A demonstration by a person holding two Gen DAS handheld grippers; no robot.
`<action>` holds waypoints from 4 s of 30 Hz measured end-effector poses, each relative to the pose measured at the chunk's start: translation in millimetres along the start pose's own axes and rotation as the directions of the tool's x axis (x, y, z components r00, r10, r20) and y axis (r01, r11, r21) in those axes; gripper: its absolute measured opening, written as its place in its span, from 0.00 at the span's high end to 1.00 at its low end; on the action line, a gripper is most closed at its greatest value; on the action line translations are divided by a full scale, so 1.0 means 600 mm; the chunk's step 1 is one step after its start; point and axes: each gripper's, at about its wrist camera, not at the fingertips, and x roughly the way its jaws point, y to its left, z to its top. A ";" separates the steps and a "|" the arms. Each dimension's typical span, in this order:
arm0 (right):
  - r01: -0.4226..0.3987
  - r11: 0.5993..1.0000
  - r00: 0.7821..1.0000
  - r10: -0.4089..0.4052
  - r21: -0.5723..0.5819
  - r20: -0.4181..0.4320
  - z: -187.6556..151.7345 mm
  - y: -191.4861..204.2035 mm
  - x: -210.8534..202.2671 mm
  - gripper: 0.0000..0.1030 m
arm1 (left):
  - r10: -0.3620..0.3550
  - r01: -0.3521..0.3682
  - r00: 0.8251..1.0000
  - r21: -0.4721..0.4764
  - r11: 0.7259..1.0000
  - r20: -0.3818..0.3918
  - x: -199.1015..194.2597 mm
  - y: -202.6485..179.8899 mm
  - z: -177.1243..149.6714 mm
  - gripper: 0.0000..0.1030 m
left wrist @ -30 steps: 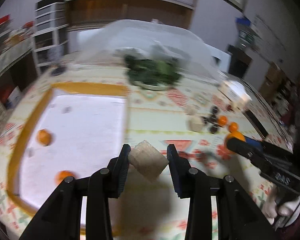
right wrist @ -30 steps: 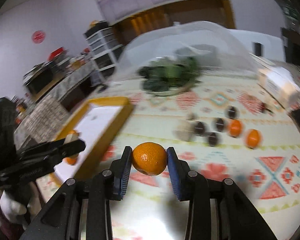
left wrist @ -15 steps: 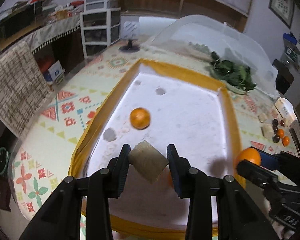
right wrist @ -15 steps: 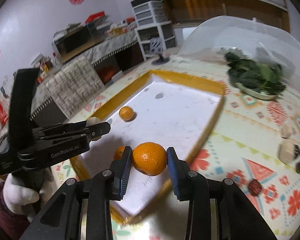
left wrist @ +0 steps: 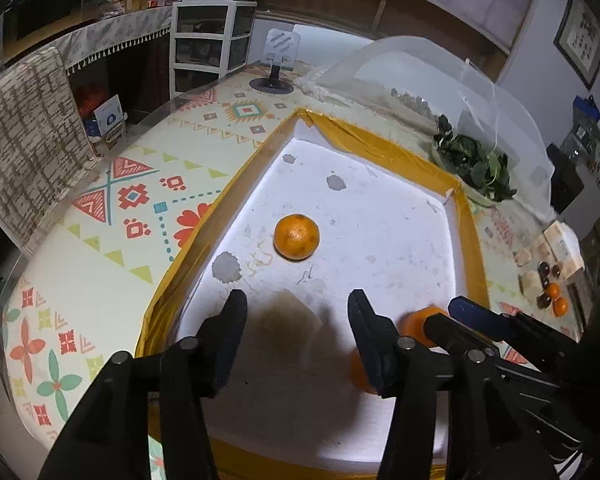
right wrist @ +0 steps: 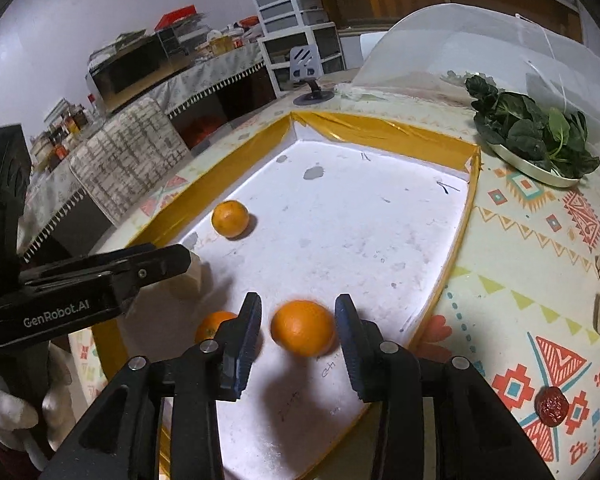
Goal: Organize fruits
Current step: 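Place the beige cube and mandarins into the white tray with both tools, then grasp a beige cylinder with the left tool while the right tool grasps a mandarin, then place the beige cylinder and mandarin into the white tray with both tools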
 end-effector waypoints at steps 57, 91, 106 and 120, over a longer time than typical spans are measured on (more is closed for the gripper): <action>0.243 0.847 0.948 -0.311 0.472 0.071 -0.143 -0.543 -0.268 0.65 | -0.217 0.285 0.945 0.289 0.914 -0.246 0.219 -0.550 -0.038 0.66; 0.064 0.986 0.985 -0.087 0.153 0.149 -0.047 -0.175 -0.238 0.66 | -0.006 0.003 0.990 0.019 1.000 0.142 -0.083 -0.094 -0.045 0.66; 0.043 0.999 0.999 -0.043 -0.001 -0.008 0.038 -0.049 -0.006 0.66 | 0.023 -0.022 0.998 -0.017 1.000 0.052 0.014 -0.019 -0.003 0.66; 0.073 0.997 0.997 -0.073 0.003 -0.036 0.059 -0.055 0.052 0.64 | -0.026 0.029 0.998 -0.039 0.999 0.058 0.018 -0.012 0.008 0.50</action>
